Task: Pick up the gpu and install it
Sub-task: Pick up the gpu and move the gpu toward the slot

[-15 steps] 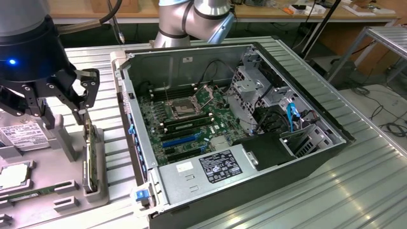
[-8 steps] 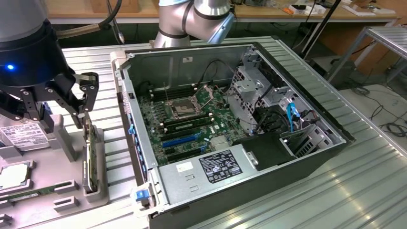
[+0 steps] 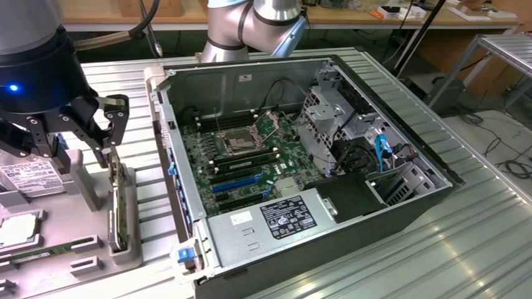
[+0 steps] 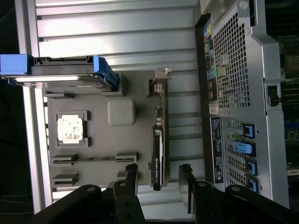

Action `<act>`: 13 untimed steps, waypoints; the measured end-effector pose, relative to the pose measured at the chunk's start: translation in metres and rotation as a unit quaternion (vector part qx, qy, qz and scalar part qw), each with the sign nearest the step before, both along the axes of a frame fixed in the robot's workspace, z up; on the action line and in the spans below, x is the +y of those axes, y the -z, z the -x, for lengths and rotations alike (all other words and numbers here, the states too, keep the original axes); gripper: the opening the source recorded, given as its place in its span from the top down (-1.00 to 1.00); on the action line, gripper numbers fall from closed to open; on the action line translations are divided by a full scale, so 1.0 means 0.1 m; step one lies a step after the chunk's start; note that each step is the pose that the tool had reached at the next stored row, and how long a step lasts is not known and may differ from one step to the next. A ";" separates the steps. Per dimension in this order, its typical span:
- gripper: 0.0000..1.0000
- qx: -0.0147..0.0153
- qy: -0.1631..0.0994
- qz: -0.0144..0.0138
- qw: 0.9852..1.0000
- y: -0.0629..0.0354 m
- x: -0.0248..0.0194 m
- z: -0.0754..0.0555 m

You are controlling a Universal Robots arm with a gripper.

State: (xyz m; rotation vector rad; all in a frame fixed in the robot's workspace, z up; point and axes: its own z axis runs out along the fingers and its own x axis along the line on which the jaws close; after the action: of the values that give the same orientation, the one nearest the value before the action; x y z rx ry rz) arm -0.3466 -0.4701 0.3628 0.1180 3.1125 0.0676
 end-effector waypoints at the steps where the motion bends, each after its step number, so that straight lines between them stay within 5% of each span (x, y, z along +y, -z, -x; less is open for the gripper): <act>1: 0.04 0.000 0.000 0.000 1.000 0.001 0.000 0.00; 13: 0.04 0.000 0.000 0.000 1.000 0.140 0.000 0.00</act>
State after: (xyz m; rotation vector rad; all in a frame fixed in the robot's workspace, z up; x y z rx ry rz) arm -0.3466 -0.4701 0.3488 0.1180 3.1126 0.0676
